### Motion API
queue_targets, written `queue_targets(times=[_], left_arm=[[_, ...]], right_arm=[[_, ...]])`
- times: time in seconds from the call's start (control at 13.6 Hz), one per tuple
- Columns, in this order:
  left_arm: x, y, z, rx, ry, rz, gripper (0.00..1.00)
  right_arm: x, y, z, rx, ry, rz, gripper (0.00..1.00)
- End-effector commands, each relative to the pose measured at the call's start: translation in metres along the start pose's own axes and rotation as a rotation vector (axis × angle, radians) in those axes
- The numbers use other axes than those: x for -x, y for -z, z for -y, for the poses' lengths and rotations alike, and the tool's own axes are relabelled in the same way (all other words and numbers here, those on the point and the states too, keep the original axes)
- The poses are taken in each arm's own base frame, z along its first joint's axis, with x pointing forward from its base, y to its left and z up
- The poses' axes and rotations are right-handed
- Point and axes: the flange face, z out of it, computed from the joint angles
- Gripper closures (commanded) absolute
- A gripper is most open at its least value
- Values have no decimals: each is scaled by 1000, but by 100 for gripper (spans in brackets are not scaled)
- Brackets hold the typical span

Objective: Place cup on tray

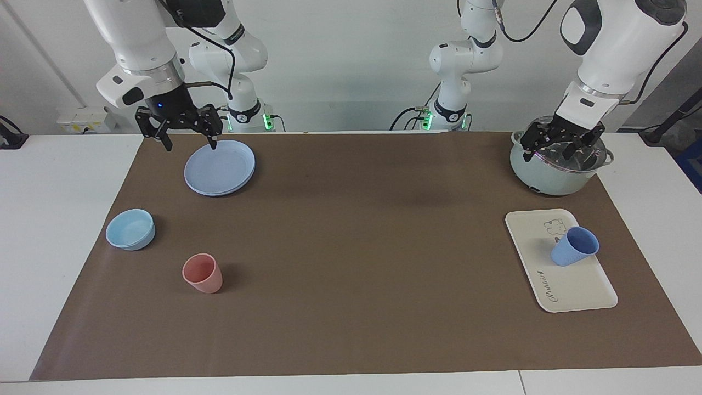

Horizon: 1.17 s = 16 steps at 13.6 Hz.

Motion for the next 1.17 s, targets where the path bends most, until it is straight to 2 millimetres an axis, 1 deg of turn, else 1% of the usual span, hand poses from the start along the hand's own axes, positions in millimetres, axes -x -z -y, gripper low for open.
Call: queue_targets(times=[0.0, 0.07, 0.22, 0.37, 0.59, 0.66, 0.73, 0.88, 1.1], left_arm=[[7, 1, 0, 11, 9, -14, 0], [8, 0, 0, 11, 1, -11, 0], [8, 1, 0, 11, -1, -13, 0], [6, 2, 2, 11, 2, -25, 0], [5, 3, 2, 11, 1, -34, 0], [5, 3, 2, 10, 1, -34, 0], [5, 3, 1, 10, 1, -36, 0], [4, 3, 0, 4, 1, -39, 0], [4, 2, 0, -2, 3, -41, 0]], right_arm=[[-3, 7, -9, -26, -40, 21, 0], [-2, 8, -11, -26, -44, 22, 0], [2, 9, -33, -21, -72, 27, 0], [7, 3, -50, -23, -106, 36, 0], [9, 1, -49, -21, -98, 45, 0], [11, -2, -51, -19, -74, 47, 0], [10, -4, -52, -5, -16, 37, 0], [6, -3, -53, -5, 12, 11, 0], [9, -7, -38, -18, -14, 23, 0]])
